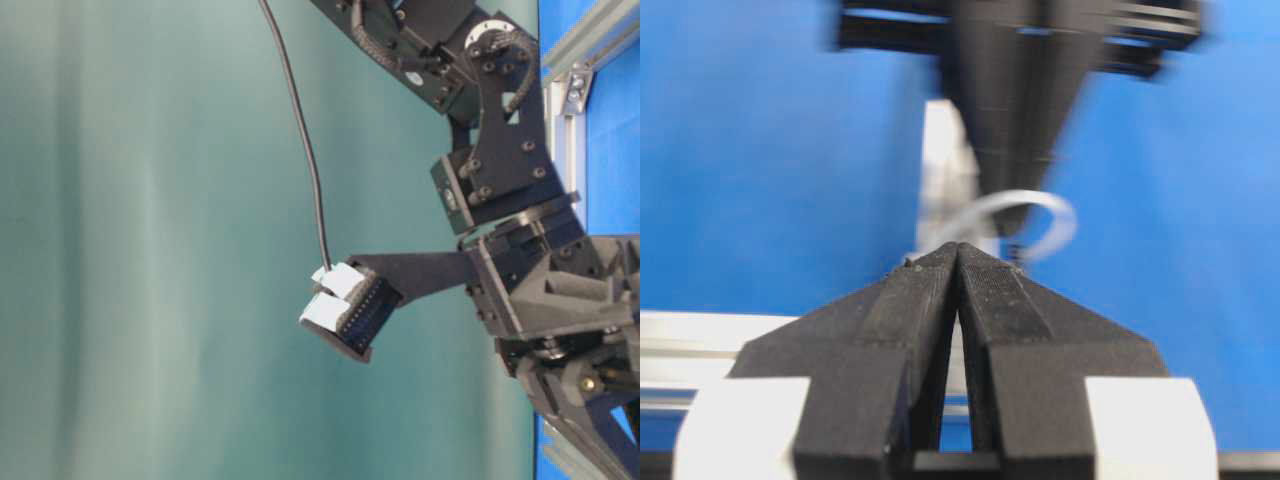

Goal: Insert the wire through the string loop located on the left side.
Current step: 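Move the left gripper toward the plug emerging from the loop, then open the left gripper and position it around the cable plug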

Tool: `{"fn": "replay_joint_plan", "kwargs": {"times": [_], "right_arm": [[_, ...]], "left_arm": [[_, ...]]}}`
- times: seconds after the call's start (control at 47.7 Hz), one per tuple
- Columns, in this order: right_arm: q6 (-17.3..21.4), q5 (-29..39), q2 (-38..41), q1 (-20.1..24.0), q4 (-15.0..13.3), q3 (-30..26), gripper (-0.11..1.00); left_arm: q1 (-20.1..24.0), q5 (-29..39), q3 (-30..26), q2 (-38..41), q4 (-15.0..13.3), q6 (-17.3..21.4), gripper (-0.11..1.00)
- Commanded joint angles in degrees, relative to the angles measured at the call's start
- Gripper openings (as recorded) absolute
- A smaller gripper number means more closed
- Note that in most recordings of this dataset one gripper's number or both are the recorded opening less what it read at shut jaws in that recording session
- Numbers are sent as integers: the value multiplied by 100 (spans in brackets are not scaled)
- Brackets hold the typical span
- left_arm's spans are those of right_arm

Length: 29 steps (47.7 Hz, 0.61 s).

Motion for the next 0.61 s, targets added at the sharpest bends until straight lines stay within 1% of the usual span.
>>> {"fn": "replay_joint_plan", "kwargs": {"times": [0.0, 0.063, 0.587], "right_arm": [[9, -26, -114, 0, 18, -105, 0], [9, -26, -114, 0, 26, -105, 0], [18, -26, -114, 0, 18, -105, 0]], "left_arm": [[-255, -53, -79, -18, 18, 9, 0], [-308, -53, -88, -18, 18, 9, 0], [-308, -53, -141, 114, 26, 88, 0]]}}
